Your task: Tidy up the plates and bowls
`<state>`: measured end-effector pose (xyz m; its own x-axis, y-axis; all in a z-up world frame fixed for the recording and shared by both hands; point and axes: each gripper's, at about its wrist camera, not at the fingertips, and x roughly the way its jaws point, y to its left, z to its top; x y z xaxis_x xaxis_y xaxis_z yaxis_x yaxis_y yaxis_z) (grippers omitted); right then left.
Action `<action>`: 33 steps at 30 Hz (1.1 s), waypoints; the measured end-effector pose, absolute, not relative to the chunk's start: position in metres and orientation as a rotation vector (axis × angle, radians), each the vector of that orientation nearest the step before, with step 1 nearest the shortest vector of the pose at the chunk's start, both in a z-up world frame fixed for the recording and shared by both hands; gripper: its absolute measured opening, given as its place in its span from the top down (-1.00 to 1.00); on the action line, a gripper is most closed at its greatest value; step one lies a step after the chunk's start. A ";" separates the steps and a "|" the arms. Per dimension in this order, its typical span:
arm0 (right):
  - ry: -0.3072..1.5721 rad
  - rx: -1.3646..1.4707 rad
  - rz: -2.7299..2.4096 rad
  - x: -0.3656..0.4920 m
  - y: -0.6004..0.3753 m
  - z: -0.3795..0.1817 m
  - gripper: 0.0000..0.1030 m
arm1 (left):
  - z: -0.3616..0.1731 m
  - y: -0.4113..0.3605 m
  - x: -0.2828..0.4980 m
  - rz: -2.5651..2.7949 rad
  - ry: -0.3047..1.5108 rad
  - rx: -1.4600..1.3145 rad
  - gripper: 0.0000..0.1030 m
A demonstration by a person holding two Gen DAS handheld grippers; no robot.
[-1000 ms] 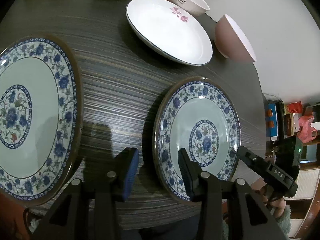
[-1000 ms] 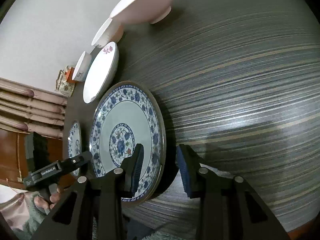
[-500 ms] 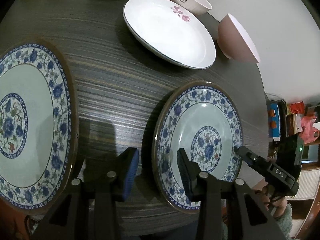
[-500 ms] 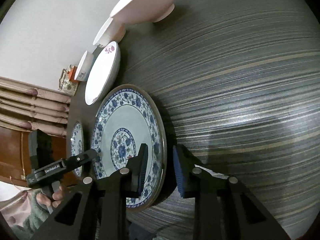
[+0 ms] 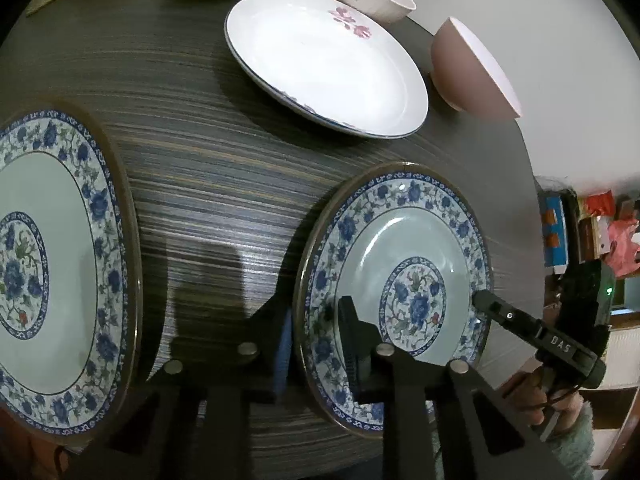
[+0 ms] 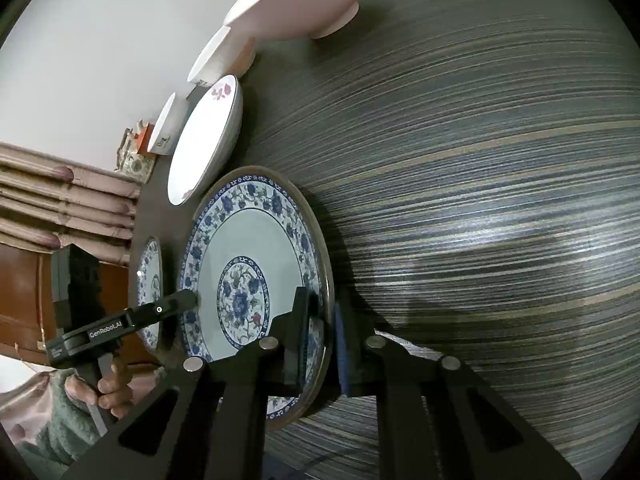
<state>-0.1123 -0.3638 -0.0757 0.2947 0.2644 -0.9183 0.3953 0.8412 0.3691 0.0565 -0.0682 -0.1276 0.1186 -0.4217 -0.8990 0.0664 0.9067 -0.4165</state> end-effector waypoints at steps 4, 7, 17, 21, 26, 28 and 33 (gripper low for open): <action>1.289 0.600 -0.108 -0.113 -0.363 -0.076 0.76 | -0.127 -0.071 0.055 -0.360 1.401 -0.271 0.62; 1.290 0.584 -0.114 -0.115 -0.359 -0.075 0.75 | -0.126 -0.069 0.054 -0.363 1.395 -0.260 0.62; 1.282 0.587 -0.112 -0.118 -0.353 -0.072 0.75 | -0.114 -0.064 0.042 -0.361 1.361 -0.237 0.62; 1.272 0.583 -0.108 -0.119 -0.350 -0.068 0.75 | -0.108 -0.062 0.040 -0.361 1.347 -0.236 0.62; 1.254 0.573 -0.099 -0.118 -0.344 -0.059 0.75 | -0.098 -0.056 0.039 -0.358 1.327 -0.243 0.62; 1.248 0.571 -0.093 -0.119 -0.341 -0.056 0.75 | -0.094 -0.052 0.038 -0.354 1.318 -0.246 0.62; 1.238 0.563 -0.077 -0.116 -0.333 -0.049 0.75 | -0.083 -0.044 0.038 -0.340 1.295 -0.254 0.62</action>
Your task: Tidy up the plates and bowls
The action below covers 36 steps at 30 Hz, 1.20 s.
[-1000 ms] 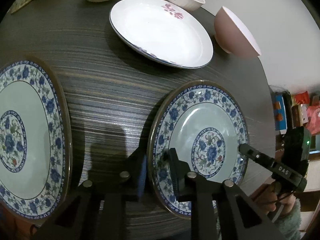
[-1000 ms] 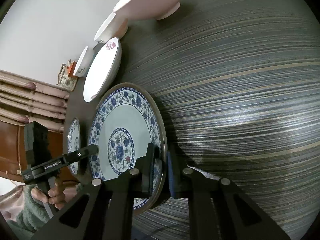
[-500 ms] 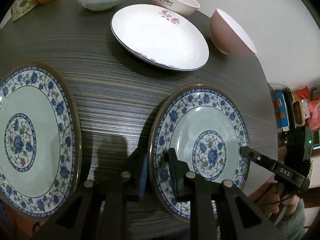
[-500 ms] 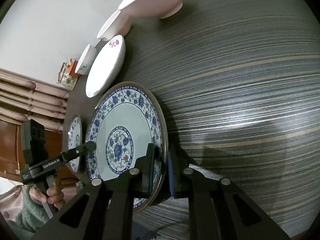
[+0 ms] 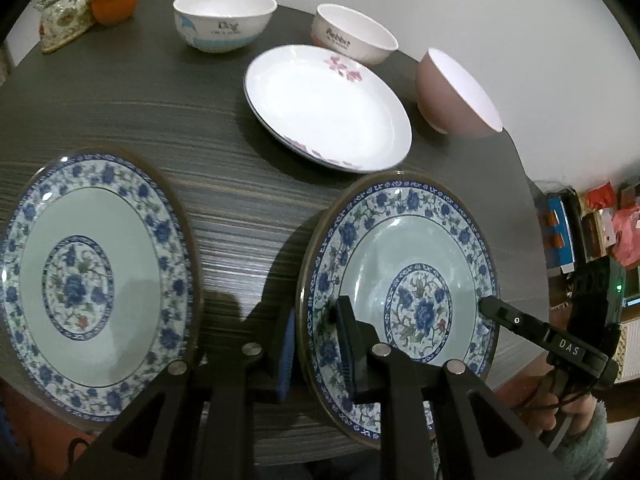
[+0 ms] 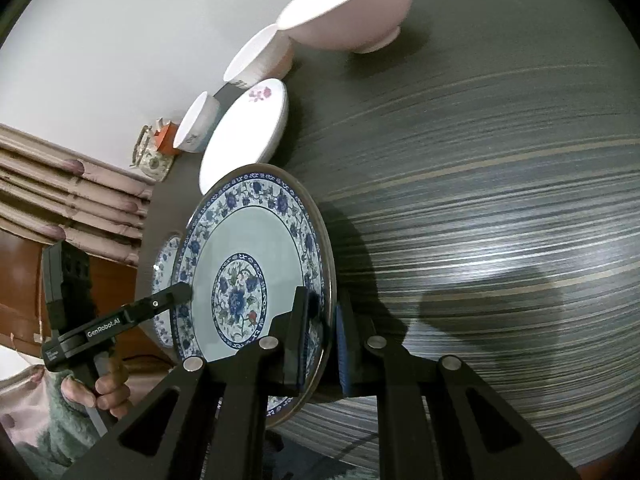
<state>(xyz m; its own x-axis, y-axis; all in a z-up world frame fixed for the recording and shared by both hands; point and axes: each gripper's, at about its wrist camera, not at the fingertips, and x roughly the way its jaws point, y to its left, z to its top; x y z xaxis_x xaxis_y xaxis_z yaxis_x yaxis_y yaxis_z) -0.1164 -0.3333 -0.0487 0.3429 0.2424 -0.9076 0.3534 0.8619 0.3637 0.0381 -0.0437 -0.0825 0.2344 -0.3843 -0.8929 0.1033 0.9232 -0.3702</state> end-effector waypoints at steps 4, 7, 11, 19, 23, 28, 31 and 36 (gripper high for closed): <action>1.235 0.552 -0.062 -0.111 -0.322 -0.044 0.75 | -0.075 -0.034 0.038 -0.321 1.276 -0.264 0.62; 1.231 0.536 -0.049 -0.106 -0.312 -0.039 0.75 | -0.069 -0.025 0.038 -0.308 1.261 -0.273 0.62; 1.227 0.519 -0.026 -0.098 -0.297 -0.035 0.75 | -0.061 -0.014 0.038 -0.291 1.236 -0.282 0.62; 1.232 0.504 0.023 -0.077 -0.265 -0.036 0.75 | -0.043 0.022 0.038 -0.239 1.184 -0.301 0.62; 1.240 0.498 0.051 -0.062 -0.245 -0.040 0.75 | -0.038 0.043 0.036 -0.200 1.162 -0.312 0.62; 1.264 0.476 0.093 -0.041 -0.216 -0.049 0.75 | -0.037 0.074 0.033 -0.147 1.142 -0.342 0.62; 1.277 0.459 0.112 -0.031 -0.198 -0.055 0.75 | -0.038 0.094 0.030 -0.115 1.136 -0.359 0.62; 1.308 0.436 0.145 -0.017 -0.170 -0.068 0.75 | -0.041 0.126 0.024 -0.062 1.129 -0.396 0.62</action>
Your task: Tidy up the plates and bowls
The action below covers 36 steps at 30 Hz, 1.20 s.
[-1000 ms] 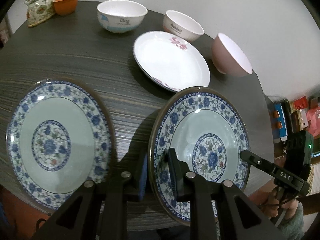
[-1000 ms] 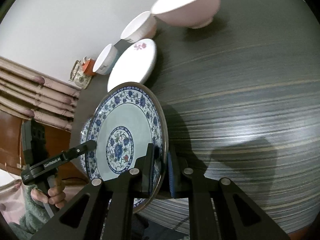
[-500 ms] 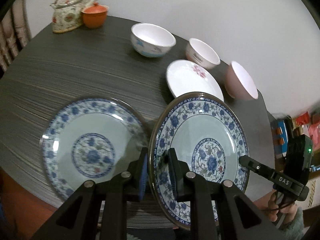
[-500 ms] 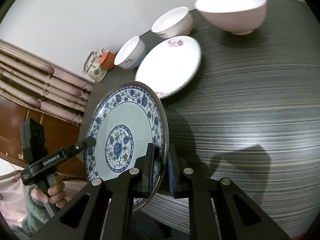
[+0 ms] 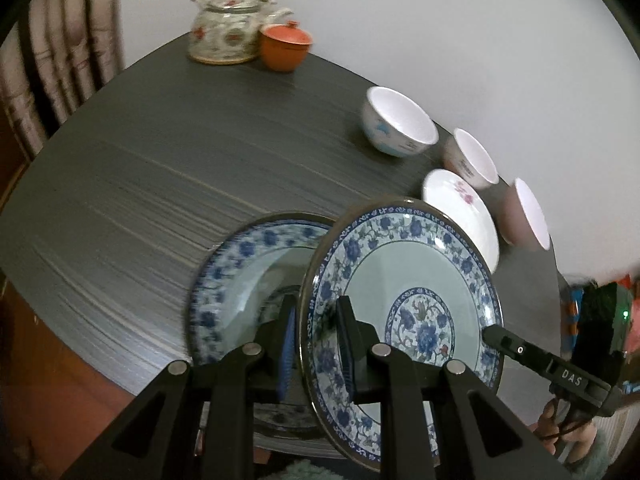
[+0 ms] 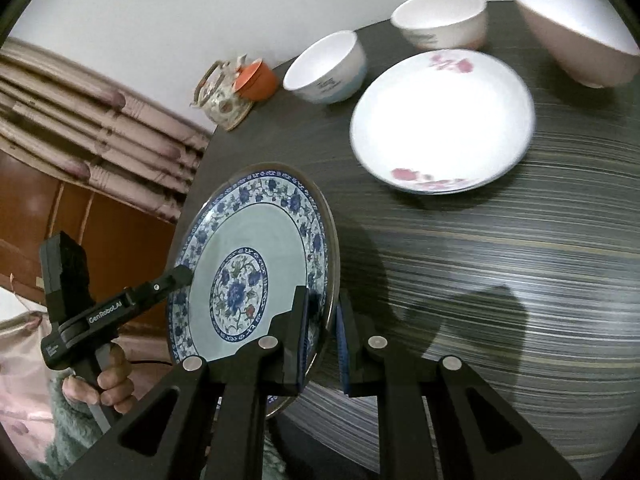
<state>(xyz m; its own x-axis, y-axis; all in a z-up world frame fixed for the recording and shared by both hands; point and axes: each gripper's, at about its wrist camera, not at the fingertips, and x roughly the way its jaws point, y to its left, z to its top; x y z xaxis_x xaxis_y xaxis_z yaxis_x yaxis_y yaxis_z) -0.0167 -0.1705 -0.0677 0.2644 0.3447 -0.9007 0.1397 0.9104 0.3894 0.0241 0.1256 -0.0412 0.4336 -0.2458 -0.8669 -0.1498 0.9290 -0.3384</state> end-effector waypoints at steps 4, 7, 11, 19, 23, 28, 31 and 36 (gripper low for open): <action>1.335 0.424 0.156 -0.008 -0.153 -0.079 0.74 | -0.047 0.147 0.022 -0.021 1.133 -0.418 0.62; 1.354 0.407 0.163 -0.001 -0.140 -0.088 0.74 | -0.053 0.160 0.023 0.003 1.138 -0.433 0.62; 1.380 0.396 0.164 0.006 -0.131 -0.099 0.74 | -0.061 0.172 0.024 0.026 1.147 -0.453 0.62; 1.427 0.396 0.153 0.012 -0.119 -0.120 0.73 | -0.077 0.189 0.027 0.056 1.164 -0.476 0.62; 1.438 0.388 0.146 0.013 -0.118 -0.124 0.72 | -0.083 0.191 0.029 0.060 1.175 -0.468 0.62; 1.452 0.376 0.128 0.017 -0.113 -0.128 0.71 | -0.089 0.187 0.034 0.063 1.180 -0.441 0.62; 1.467 0.355 0.111 0.018 -0.110 -0.129 0.66 | -0.091 0.183 0.036 0.064 1.177 -0.420 0.62; 1.488 0.273 0.097 0.020 -0.096 -0.130 0.61 | -0.093 0.181 0.036 0.074 1.172 -0.406 0.60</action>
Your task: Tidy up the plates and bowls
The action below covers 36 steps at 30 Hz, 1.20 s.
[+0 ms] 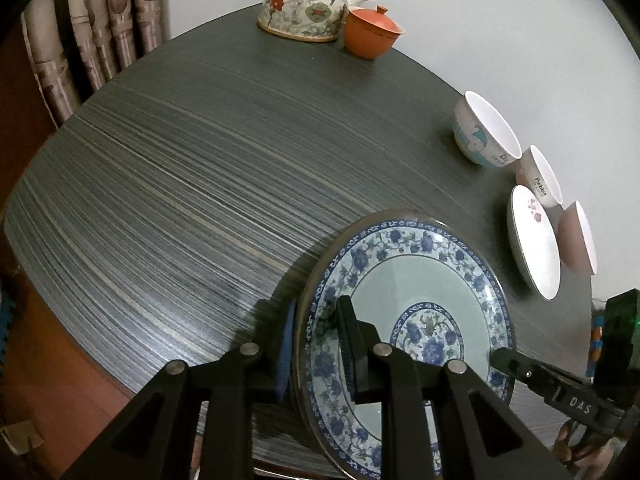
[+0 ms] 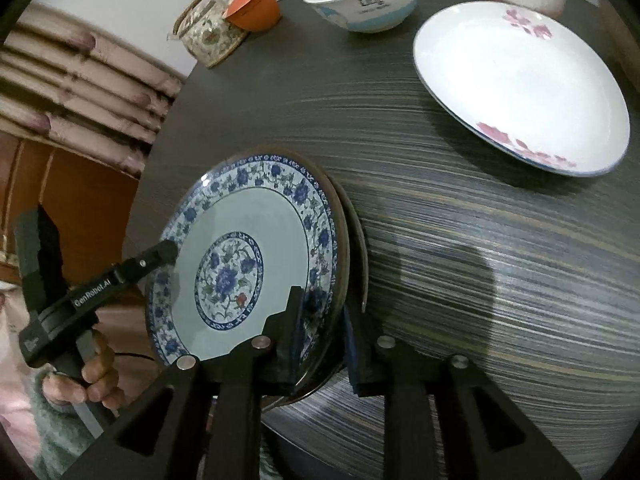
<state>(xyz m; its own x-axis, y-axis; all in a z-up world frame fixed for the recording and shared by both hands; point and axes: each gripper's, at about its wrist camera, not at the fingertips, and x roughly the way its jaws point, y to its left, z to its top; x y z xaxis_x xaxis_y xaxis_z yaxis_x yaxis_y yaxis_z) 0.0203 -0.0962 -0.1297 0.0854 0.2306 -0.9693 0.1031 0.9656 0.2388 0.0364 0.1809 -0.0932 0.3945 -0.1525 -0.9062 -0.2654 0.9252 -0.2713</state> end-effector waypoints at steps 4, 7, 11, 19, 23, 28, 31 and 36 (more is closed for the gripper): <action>1.511 0.199 0.073 0.022 -0.082 -0.132 0.52 | -0.094 0.180 0.036 0.093 1.158 -0.385 0.57; 1.527 0.171 0.067 0.022 -0.075 -0.133 0.40 | -0.097 0.183 0.036 0.106 1.155 -0.388 0.55; 1.540 0.125 0.060 0.021 -0.064 -0.136 0.31 | -0.101 0.184 0.035 0.122 1.156 -0.384 0.52; 1.566 0.089 0.042 0.025 -0.052 -0.138 0.03 | -0.103 0.180 0.034 0.130 1.135 -0.361 0.46; 1.579 0.093 0.037 0.027 -0.047 -0.140 -0.05 | -0.100 0.178 0.033 0.129 1.116 -0.346 0.43; 1.587 0.090 0.022 0.029 -0.044 -0.139 -0.15 | -0.097 0.176 0.034 0.121 1.095 -0.345 0.38; 1.586 0.085 0.014 0.030 -0.043 -0.137 -0.17 | -0.091 0.174 0.033 0.126 1.065 -0.331 0.37; 1.584 0.087 0.008 0.027 -0.042 -0.137 -0.22 | -0.090 0.176 0.032 0.129 1.059 -0.338 0.29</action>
